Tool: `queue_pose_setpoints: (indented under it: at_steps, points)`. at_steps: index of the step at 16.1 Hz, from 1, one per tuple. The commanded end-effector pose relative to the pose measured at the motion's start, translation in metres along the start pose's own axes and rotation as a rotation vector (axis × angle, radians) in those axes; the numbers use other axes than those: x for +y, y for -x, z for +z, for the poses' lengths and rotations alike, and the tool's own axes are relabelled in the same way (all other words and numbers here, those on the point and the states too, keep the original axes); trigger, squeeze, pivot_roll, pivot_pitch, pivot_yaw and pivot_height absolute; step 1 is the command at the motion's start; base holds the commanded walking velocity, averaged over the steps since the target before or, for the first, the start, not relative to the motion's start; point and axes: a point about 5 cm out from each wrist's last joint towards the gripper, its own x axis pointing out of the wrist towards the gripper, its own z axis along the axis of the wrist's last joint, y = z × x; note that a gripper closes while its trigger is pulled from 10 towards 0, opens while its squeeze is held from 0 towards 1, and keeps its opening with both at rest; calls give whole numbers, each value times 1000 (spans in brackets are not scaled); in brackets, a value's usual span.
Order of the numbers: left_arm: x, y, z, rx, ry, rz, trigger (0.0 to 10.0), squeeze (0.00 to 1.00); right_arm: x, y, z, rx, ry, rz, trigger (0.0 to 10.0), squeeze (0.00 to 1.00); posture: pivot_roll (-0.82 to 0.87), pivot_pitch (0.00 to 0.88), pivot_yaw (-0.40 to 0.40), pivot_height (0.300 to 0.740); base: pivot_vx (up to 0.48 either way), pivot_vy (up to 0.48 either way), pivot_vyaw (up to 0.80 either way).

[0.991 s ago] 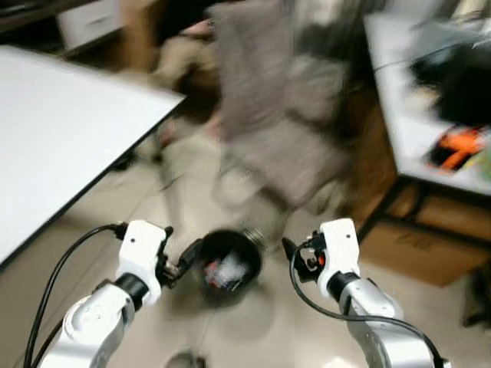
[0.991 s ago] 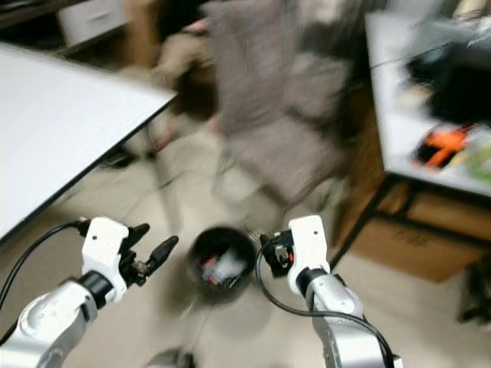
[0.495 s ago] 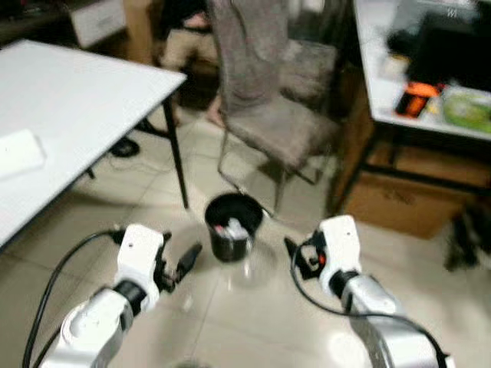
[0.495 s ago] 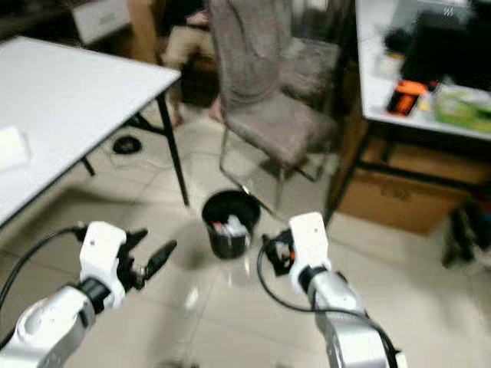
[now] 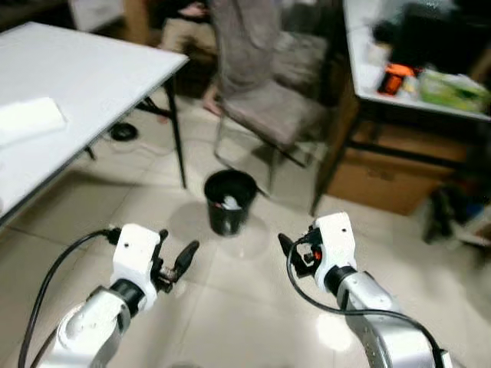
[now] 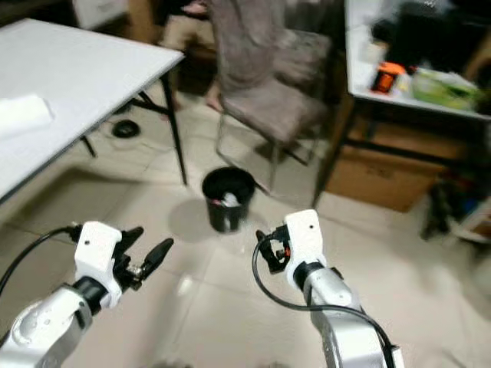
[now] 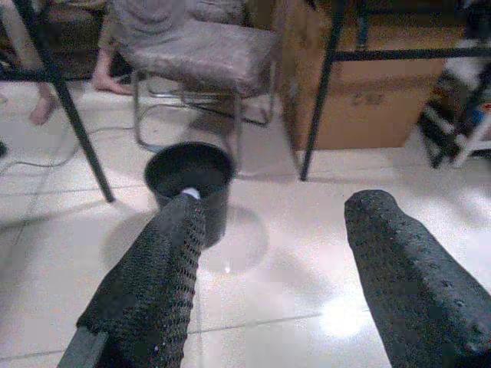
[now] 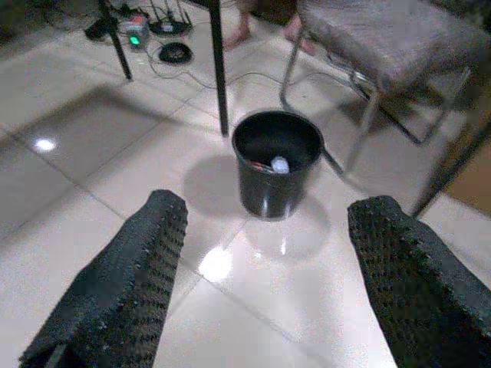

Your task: Picking trash to rubbish bin

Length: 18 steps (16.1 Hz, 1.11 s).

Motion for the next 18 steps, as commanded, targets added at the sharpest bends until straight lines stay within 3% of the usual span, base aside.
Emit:
queue_pose_setpoints:
  at_steps: [1, 6, 8, 9, 12, 18]
  points:
    - [1, 2, 1, -1, -1, 8, 10000, 0, 1, 0, 4, -11, 2, 9, 10000, 0, 77, 54, -77, 740, -311, 0, 0]
    - [3, 8, 0, -7, -4, 57, 10000, 0, 8, -1, 8, -31, 34, 70, 10000, 0, 81, 59, -86, 740, -242, 0, 0]
    - [4, 8, 4, -27, -5, 99, 10000, 0, 16, -2, 15, -75, 54, 135, 10000, 0, 86, 60, -88, 740, 0, 0, 800]
    - [7, 6, 13, -80, -48, 177, 10000, 0, 21, -3, 22, -113, 54, 162, 10000, 0, 86, 60, -88, 740, 0, 0, 800]
    - [9, 3, 24, -134, -96, 230, 10000, 0, 24, -5, 28, -149, 64, 190, 10000, 0, 105, 55, -95, 740, 0, 0, 800]
    - [16, -7, 49, -237, -134, 268, 10000, 0, 15, -13, 38, -212, 82, 154, 10000, 0, 114, 48, -98, 740, 0, 0, 800]
